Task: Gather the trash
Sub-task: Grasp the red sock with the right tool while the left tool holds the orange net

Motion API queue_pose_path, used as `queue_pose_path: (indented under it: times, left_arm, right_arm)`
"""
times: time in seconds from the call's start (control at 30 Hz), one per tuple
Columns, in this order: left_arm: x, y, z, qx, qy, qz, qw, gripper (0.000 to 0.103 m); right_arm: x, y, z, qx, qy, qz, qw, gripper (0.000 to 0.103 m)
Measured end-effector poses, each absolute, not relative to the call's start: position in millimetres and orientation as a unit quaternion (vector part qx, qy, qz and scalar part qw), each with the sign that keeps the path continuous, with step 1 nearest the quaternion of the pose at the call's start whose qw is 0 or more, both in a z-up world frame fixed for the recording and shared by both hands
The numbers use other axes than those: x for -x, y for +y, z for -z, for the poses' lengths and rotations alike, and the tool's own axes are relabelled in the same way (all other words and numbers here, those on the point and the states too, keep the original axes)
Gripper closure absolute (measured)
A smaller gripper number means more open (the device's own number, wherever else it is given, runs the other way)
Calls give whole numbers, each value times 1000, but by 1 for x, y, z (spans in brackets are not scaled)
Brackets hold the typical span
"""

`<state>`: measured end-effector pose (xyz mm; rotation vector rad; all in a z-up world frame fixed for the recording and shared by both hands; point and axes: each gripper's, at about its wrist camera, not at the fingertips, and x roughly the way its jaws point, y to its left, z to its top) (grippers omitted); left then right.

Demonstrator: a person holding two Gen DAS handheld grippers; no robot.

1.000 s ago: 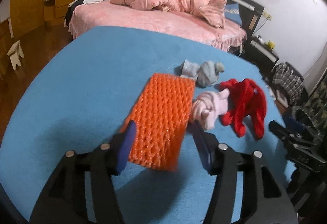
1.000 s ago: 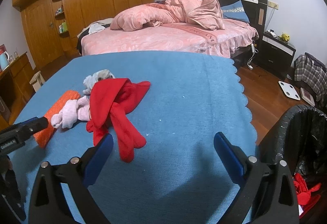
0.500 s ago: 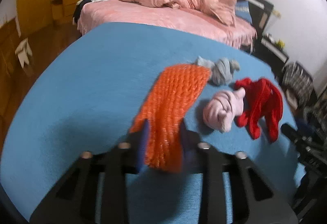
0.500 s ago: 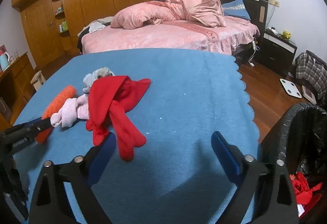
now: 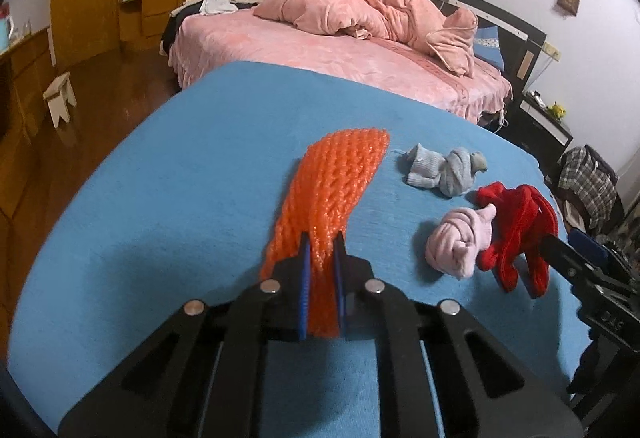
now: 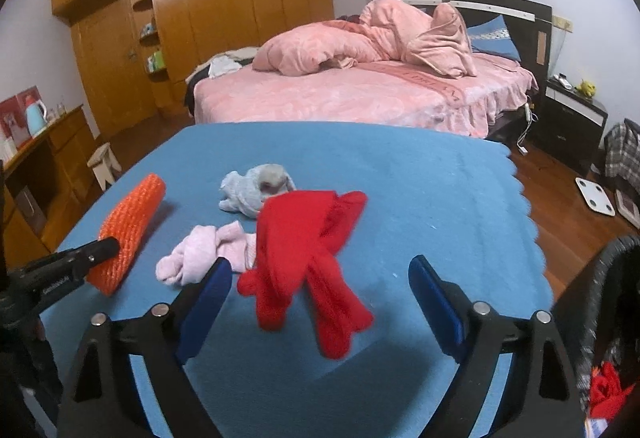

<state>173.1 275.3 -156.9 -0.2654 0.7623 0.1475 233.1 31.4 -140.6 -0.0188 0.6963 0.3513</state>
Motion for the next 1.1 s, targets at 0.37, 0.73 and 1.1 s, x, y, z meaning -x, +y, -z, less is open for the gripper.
queue_pose_path:
  times: [0.37,0.73,1.1]
  left_arm:
    - [-177,277,168,137,385,-64,910,93]
    - [-179,273,166,127,390,-67,910,94]
    - [-156,243,126,132,357,-53,923,94]
  right_arm:
    - [-263,45,167,12,415,-181,892,73]
    - [-255,41,161,-4,408,-192,893,92]
    - [-222,9,124,-22,377,-193,905,92]
